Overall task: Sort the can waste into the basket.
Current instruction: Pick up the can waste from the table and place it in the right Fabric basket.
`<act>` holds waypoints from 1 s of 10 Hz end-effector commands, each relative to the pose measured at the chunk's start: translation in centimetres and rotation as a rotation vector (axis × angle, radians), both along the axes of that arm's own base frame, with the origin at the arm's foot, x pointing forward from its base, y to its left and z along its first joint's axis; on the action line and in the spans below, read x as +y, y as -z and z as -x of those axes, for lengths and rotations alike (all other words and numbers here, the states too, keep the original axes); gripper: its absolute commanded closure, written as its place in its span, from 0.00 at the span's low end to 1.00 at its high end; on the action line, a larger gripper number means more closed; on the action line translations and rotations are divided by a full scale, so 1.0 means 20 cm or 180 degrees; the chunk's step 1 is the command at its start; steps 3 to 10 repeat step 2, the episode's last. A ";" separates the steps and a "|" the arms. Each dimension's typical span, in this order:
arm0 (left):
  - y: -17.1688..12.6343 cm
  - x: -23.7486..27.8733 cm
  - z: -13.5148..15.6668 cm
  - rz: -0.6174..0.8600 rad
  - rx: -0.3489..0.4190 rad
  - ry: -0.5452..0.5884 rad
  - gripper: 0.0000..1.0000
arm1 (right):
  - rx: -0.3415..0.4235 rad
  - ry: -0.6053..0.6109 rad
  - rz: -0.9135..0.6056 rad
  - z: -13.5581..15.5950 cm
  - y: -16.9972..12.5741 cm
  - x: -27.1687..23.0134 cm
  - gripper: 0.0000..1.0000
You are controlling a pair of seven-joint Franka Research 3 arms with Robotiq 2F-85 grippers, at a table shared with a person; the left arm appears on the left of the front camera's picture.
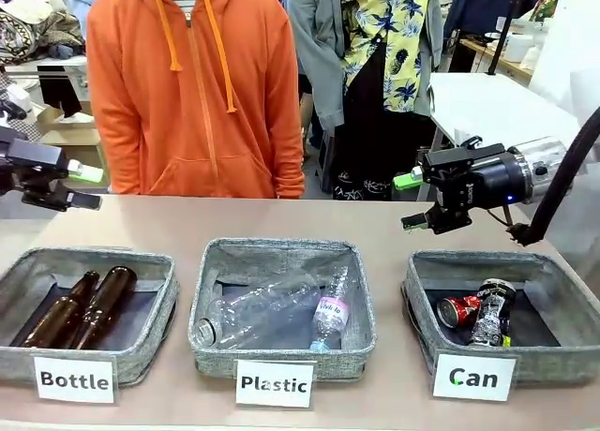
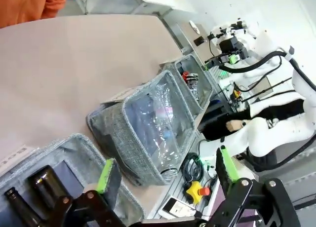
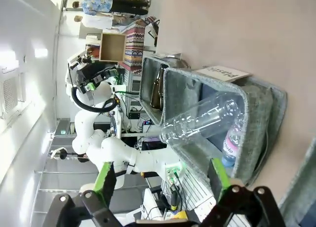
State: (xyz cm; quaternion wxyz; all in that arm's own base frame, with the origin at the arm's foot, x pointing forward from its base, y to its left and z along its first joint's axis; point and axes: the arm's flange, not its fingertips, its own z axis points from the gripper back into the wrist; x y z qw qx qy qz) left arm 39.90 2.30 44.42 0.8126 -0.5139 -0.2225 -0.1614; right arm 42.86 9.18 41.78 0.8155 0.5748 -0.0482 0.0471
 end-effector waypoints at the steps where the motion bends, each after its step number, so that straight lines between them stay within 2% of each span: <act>1: -0.01 0.05 0.05 -0.0004 0.0017 -0.0082 0.00 | -0.0002 0.0009 -0.0029 0.00 0.00 0.00 0.00; 10: -0.01 0.05 0.05 -0.0004 0.0017 -0.0082 0.00 | -0.0002 0.0009 -0.0029 0.00 0.00 0.00 0.00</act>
